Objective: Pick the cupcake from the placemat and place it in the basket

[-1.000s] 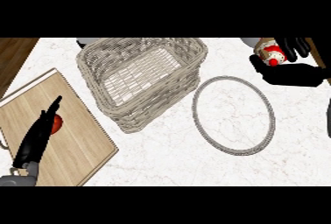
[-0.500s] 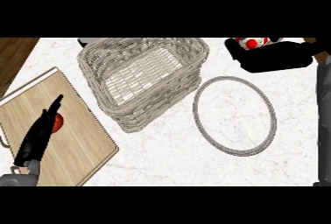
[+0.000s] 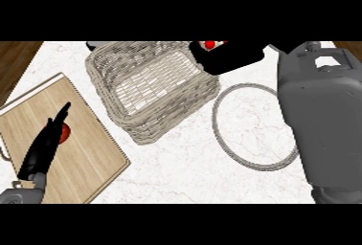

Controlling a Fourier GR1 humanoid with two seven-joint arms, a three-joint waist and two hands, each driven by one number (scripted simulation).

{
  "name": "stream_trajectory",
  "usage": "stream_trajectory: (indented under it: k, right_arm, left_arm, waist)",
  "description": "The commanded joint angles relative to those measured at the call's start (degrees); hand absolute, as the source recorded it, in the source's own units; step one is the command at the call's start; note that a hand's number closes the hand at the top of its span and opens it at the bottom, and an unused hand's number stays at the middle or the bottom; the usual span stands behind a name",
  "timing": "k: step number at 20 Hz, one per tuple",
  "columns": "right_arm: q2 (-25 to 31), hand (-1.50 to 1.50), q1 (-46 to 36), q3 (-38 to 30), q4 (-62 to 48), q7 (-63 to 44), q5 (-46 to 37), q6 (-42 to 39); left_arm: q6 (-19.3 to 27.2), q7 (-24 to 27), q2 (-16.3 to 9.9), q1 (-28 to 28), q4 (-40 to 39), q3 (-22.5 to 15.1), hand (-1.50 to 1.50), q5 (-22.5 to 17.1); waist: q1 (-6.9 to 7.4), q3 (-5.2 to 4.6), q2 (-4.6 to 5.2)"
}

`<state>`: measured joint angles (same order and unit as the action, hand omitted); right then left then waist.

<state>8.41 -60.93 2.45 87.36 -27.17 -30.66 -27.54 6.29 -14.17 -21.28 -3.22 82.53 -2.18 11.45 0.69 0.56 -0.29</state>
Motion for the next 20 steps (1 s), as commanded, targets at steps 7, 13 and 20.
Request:
stream_trajectory:
  k: [7,13,20]
  right_arm:
    - [-5.6,1.5,-2.6,6.3,-13.3,1.9,-9.3,8.2]
    - [-8.3,-1.5,-1.9,8.9,-21.8,3.3,-12.4,15.4]
    - [-8.4,-1.5,0.0,11.6,-23.5,6.2,-7.6,25.7]
  left_arm:
    - [-0.1,3.1,2.7,2.0,-4.5,-0.6,0.0,1.5]
    - [-0.7,0.6,4.6,1.9,-3.4,-1.8,0.0,2.0]
    - [-2.6,-0.8,2.7,1.1,-2.3,0.9,0.0,1.3]
  waist:
    - [0.18,-0.63,0.59]
    - [0.64,-0.6,0.67]
    - [0.37,-0.56,0.4]
